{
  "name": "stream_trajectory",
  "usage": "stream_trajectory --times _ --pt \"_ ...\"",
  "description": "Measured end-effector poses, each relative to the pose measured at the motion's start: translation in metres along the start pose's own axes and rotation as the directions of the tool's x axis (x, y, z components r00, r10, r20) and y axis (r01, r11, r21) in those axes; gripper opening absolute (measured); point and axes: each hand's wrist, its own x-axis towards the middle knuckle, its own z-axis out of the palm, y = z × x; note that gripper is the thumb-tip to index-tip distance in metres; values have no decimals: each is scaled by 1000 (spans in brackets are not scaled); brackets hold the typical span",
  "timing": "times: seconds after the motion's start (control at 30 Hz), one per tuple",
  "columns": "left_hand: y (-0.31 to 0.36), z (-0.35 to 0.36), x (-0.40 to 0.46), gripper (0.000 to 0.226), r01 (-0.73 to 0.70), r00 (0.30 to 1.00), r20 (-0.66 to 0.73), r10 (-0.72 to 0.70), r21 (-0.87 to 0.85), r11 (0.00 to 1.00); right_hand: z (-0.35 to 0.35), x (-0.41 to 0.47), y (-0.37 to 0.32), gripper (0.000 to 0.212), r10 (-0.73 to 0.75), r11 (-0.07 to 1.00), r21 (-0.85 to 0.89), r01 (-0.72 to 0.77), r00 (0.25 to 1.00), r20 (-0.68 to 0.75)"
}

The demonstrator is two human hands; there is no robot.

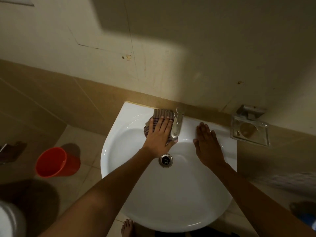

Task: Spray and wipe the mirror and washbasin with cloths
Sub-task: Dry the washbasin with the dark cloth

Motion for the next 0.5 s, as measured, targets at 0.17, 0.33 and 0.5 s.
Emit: stream_trajectory --times 0.17,0.33,0.5 --pt "-24 -2 -2 81 -116 993 14 116 103 988 -2 0 -2 69 9 1000 2 -9 1000 6" --pt "-67 -15 -1 77 -114 993 33 111 116 987 -1 0 -4 66 27 1000 -12 -27 999 21" --pt "-113 -24 -18 80 67 998 -19 -65 136 988 -4 0 -5 64 23 999 -23 -23 999 33"
